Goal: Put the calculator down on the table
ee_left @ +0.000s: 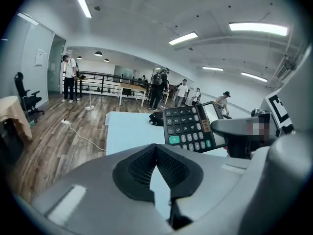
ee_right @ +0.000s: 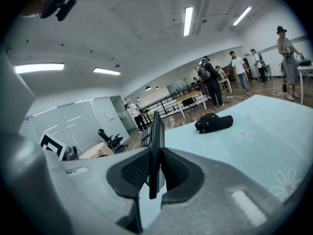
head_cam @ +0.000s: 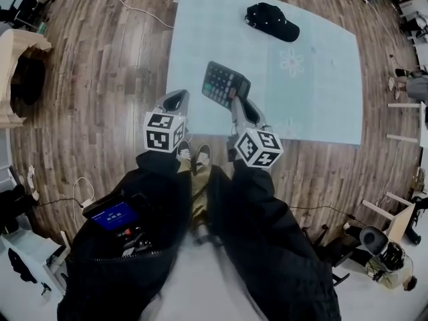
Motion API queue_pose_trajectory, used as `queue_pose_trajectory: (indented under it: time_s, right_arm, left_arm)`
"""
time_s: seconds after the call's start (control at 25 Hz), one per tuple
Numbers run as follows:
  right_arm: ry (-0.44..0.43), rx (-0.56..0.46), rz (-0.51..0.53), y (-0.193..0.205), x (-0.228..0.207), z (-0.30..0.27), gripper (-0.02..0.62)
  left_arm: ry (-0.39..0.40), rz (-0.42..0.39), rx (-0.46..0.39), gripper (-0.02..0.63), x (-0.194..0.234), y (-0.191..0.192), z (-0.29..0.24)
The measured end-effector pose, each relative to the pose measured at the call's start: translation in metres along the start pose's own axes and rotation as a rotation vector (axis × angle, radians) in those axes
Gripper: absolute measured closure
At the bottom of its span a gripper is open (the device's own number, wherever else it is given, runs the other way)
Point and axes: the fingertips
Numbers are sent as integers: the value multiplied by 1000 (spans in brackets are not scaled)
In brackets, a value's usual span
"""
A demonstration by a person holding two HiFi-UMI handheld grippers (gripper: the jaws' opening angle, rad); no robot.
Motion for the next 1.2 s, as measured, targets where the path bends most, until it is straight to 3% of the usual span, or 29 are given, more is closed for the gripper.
queue_pose_trajectory:
  time_s: [0.72, 1.2]
  right_arm:
    - [46, 327, -122, 124, -33, -62, 545]
    - [100, 531, -152, 194, -54, -95, 543]
  left_arm:
    - [15, 160, 276, 609, 36, 123, -32]
    - [16, 183, 324, 610, 44, 140, -38]
Point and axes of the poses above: the fingertips, and each gripper's own axes: z backward along the fingers, x to its left, y out of its underside, and after that the axes turned 12 degrees about y, right-handed
